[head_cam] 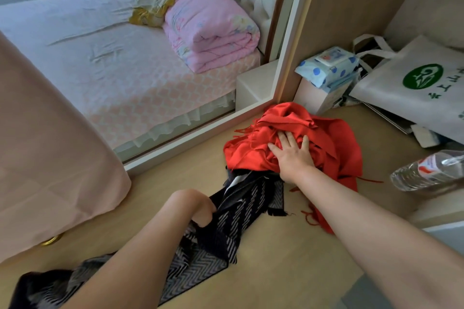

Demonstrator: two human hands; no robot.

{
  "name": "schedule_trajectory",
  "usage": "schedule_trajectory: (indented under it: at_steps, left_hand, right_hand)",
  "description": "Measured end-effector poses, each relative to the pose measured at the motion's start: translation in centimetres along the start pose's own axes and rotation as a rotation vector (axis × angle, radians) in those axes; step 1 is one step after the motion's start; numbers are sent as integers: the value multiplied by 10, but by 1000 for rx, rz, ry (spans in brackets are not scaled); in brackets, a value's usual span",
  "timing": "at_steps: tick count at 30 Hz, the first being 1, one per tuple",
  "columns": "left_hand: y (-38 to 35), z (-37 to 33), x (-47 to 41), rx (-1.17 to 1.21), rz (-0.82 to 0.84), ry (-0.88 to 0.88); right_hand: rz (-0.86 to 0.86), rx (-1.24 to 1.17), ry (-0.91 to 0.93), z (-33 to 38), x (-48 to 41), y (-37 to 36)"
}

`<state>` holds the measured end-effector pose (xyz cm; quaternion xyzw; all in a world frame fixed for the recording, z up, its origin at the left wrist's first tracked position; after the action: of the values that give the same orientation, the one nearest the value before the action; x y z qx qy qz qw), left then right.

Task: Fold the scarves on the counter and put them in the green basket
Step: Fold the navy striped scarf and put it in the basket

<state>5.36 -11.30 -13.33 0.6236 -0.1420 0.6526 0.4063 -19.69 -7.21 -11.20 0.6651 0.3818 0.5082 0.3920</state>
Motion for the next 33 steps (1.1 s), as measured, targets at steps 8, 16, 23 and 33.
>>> schedule_trajectory:
  at_steps: [8,16,23,33]
  left_hand:
    - [93,-41,-10,521,-647,-46]
    - [85,-27,-31,939,-735,-30]
    - [89,4,-5,848,-935,45]
    - [65,59,39,1427,-816,-180]
  right_hand:
    - [-458,-79,52,6,28,4]
    - [-155,154,214,7,-14,-3]
    - [-238,229,66,-6,-25,32]
    - [-477,-282,395,101,11,55]
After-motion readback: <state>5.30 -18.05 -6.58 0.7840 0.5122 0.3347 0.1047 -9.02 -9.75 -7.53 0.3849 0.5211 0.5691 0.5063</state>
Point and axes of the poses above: each hand's wrist, its own x-axis away from the middle knuckle, its own y-axis out of the back of the hand, z = x × y, the point moved 7 cm from there along -x, towards the middle knuckle, and after that the axes turned 14 degrees about y, right-handed, at the moved point
